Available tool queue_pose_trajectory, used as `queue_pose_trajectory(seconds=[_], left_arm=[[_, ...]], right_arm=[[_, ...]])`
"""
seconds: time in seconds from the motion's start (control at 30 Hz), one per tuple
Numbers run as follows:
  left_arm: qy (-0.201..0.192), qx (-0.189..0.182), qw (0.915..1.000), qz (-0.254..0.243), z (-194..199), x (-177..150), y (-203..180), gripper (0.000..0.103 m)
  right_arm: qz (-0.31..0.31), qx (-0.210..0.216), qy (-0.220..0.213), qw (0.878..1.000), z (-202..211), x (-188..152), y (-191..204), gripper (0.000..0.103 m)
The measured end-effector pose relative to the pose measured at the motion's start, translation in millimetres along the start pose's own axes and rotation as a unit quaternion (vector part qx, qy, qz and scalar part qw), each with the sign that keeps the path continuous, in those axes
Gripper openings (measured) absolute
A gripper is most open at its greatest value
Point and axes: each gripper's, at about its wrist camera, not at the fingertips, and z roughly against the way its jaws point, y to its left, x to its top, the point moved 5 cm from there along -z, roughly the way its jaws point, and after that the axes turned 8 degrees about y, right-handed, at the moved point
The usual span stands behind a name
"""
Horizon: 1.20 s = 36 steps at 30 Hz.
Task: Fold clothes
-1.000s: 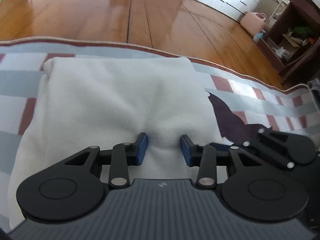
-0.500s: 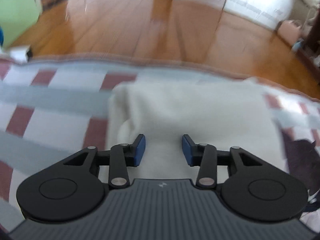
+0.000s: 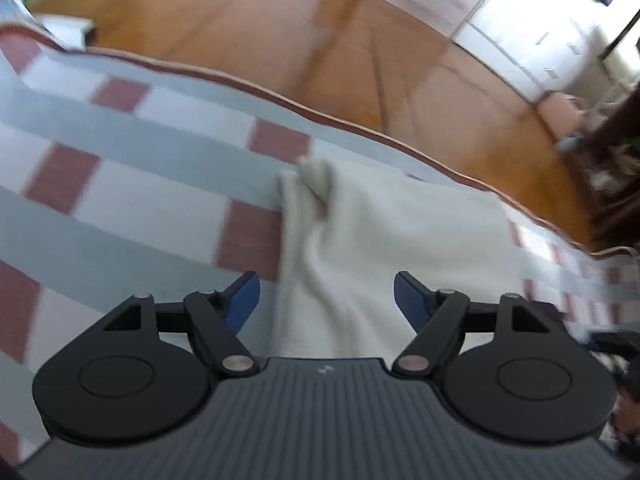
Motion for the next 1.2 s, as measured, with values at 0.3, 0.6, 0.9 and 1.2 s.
queue_pose_trajectory(seconds=[0.3,0.6,0.9,1.2], left_arm=[[0.006,-0.001,0.9989,-0.046,-21.7,9.9,-2.9,0.075],[0.05,-0.116,0.9856,0.112,-57.3,-18.1,49.0,0.083],[0.06,-0.12,0.9885,0.069,-60.4,-35.7,18.2,0.049],[0.015,-0.089,0.9953,-0.036,-40.7,-21.9,-49.1,0.039]], right_arm=[[-0.139,0.04,-0.005,0.989,-50.7,-2.3,-36.2,0.08],[-0.181,0.105,-0.015,0.978,-80.9,-10.6,-52.9,0.089],[-0.113,0.046,-0.072,0.99,-97.9,10.4,-17.8,0.073],[0.001,-0.01,-0.154,0.988,-52.2,20.0,18.7,0.063]])
